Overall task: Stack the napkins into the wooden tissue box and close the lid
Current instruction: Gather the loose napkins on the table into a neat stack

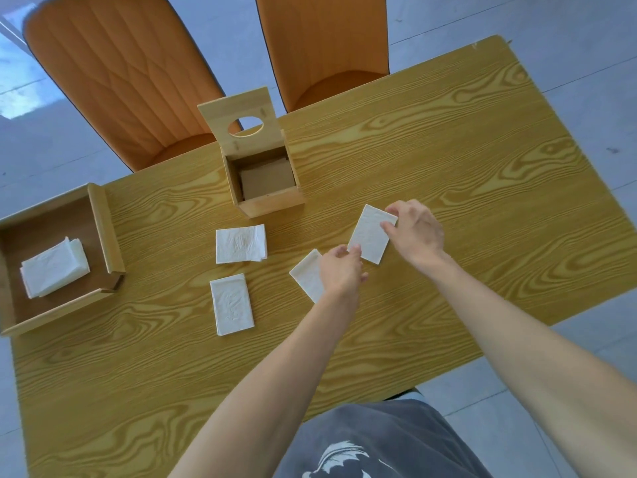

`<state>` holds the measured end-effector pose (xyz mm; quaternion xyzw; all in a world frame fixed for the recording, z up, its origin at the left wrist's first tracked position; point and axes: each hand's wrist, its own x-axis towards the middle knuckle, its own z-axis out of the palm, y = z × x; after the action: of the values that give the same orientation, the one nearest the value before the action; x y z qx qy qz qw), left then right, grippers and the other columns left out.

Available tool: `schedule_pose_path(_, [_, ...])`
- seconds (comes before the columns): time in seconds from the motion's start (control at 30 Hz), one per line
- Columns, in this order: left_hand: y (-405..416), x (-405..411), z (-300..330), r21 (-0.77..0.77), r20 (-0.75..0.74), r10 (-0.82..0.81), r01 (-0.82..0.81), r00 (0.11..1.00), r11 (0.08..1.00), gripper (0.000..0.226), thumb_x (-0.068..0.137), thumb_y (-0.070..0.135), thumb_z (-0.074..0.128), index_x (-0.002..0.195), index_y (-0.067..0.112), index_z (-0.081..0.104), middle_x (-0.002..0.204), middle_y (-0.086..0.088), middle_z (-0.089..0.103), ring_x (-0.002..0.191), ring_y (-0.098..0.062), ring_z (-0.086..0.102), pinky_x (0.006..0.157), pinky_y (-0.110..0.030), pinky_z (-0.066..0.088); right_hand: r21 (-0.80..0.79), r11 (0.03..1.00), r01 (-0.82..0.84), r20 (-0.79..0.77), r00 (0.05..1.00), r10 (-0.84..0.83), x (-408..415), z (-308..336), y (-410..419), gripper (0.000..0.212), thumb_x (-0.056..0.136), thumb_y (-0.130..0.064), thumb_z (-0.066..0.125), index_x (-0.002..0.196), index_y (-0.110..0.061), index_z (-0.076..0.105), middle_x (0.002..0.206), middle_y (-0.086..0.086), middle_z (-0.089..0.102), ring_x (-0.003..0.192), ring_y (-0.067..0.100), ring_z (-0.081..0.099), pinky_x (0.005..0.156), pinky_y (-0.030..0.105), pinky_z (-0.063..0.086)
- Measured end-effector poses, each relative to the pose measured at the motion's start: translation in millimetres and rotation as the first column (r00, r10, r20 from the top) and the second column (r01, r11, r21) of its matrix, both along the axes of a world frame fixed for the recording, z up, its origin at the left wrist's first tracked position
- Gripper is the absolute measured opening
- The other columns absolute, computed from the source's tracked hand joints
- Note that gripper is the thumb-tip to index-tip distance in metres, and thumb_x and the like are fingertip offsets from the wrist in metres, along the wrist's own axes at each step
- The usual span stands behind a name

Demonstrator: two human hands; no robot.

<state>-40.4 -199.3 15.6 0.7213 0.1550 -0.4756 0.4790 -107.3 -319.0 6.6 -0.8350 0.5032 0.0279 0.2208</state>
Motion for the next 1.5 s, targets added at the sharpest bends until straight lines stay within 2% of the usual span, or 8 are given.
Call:
schedule_pose_path(0.1, [-5, -11, -6, 0.028, -0.076, 0.119, -0.117, 0.990, 0.993, 0.047, 0.099, 0.021, 0.057, 0.141, 0.004, 0.046, 0.085, -0.003, 0.059, 0.071, -0.013, 0.059, 0.075, -0.036, 0.060, 0.050, 0.996, -0.071, -0.073, 0.995, 0.074, 5, -3, -13, 0.040, 0.092, -0.033, 0.063, 0.128, -0.016, 0.059, 0.126, 0.012, 0.057, 0.116, 0.030, 0.054, 0.087, 0.042, 0.048])
schedule_pose_path(0.23, [-8, -16, -13, 0.067, -0.141, 0.213, -0.206, 0.967, 0.976, 0.035, 0.099, 0.017, 0.057, 0.131, 0.003, 0.055, 0.087, -0.004, 0.062, 0.090, -0.020, 0.062, 0.075, -0.037, 0.060, 0.129, 0.987, -0.093, -0.141, 0.984, 0.112, 11, -6, -19, 0.043, 0.094, -0.037, 0.058, 0.132, -0.017, 0.054, 0.132, 0.012, 0.049, 0.121, 0.029, 0.048, 0.091, 0.041, 0.043])
schedule_pose_path(0.5, [-12, -18, -18, 0.100, -0.181, 0.246, -0.231, 0.952, 0.968, 0.024, 0.095, 0.017, 0.064, 0.117, 0.007, 0.062, 0.089, -0.005, 0.063, 0.087, -0.019, 0.063, 0.079, -0.038, 0.060, 0.148, 0.987, -0.062, -0.101, 0.992, 0.077, 14, -7, -22, 0.022, 0.091, -0.030, 0.062, 0.110, -0.019, 0.062, 0.119, 0.010, 0.054, 0.111, 0.028, 0.052, 0.081, 0.036, 0.042])
schedule_pose_path(0.77, [-9, -22, -15, 0.086, -0.170, 0.230, -0.218, 0.958, 0.972, 0.011, 0.095, 0.015, 0.064, 0.104, 0.012, 0.061, 0.089, -0.003, 0.065, 0.076, -0.014, 0.062, 0.076, -0.038, 0.060, 0.295, 0.955, -0.031, 0.080, 0.997, 0.008, 9, -1, -18, 0.024, 0.087, -0.021, 0.066, 0.111, -0.018, 0.064, 0.105, 0.004, 0.070, 0.096, 0.024, 0.065, 0.083, 0.038, 0.054])
schedule_pose_path(0.93, [3, -22, -8, 0.028, -0.205, 0.220, -0.219, 0.954, 0.975, 0.007, 0.094, 0.017, 0.065, 0.091, 0.013, 0.061, 0.098, -0.009, 0.066, 0.081, -0.020, 0.064, 0.060, -0.033, 0.058, 0.354, 0.919, -0.175, 0.236, 0.967, 0.093, 15, 17, -10, 0.018, 0.089, -0.022, 0.065, 0.105, -0.018, 0.071, 0.098, -0.004, 0.067, 0.089, 0.011, 0.059, 0.075, 0.024, 0.044])
schedule_pose_path(1.17, [67, -21, 14, -0.093, -0.344, 0.172, -0.215, 0.923, 0.972, 0.011, 0.095, 0.020, 0.064, 0.103, 0.012, 0.065, 0.102, -0.005, 0.071, 0.088, -0.019, 0.068, 0.074, -0.034, 0.057, 0.425, 0.813, -0.398, 0.415, 0.884, 0.216, 39, 39, 16, 0.011, 0.091, -0.025, 0.064, 0.099, -0.024, 0.072, 0.091, -0.009, 0.070, 0.085, 0.006, 0.064, 0.067, 0.018, 0.045])
schedule_pose_path(1.37, [126, -16, 8, -0.014, -0.219, 0.199, -0.207, 0.955, 0.978, 0.018, 0.096, 0.026, 0.062, 0.109, 0.014, 0.066, 0.103, -0.002, 0.072, 0.082, -0.015, 0.067, 0.064, -0.027, 0.054, 0.584, 0.673, -0.455, 0.334, 0.890, 0.312, 58, 25, 47, 0.008, 0.088, -0.020, 0.067, 0.092, -0.026, 0.071, 0.075, -0.013, 0.066, 0.068, 0.002, 0.057, 0.061, 0.017, 0.041])
schedule_pose_path(1.5, [149, -8, 4, 0.045, -0.077, 0.242, -0.239, 0.967, 0.970, 0.014, 0.095, 0.028, 0.062, 0.102, 0.017, 0.064, 0.096, -0.002, 0.072, 0.075, -0.012, 0.065, 0.060, -0.025, 0.052, 0.624, 0.651, -0.432, 0.205, 0.895, 0.397, 65, 7, 65, 0.013, 0.089, -0.017, 0.064, 0.099, -0.022, 0.070, 0.077, -0.009, 0.064, 0.071, 0.008, 0.061, 0.055, 0.019, 0.044])
